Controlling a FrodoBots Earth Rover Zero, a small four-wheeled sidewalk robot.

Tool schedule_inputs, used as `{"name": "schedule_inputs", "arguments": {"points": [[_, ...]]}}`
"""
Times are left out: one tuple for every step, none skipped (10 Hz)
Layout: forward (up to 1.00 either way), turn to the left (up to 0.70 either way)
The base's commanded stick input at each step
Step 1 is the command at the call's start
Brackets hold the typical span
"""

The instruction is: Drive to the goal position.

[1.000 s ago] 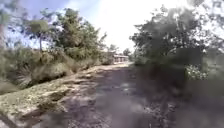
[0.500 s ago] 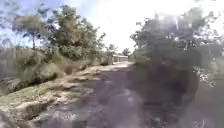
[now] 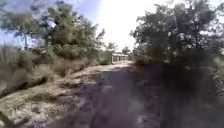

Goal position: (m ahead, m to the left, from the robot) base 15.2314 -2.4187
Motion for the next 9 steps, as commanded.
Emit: {"name": "schedule_inputs", "arguments": {"points": [[0.85,0.0],[0.85,0.0],[0.85,0.0],[0.85,0.0],[0.85,0.0],[0.85,0.0],[0.85,0.0],[0.85,0.0],[0.85,0.0]]}}
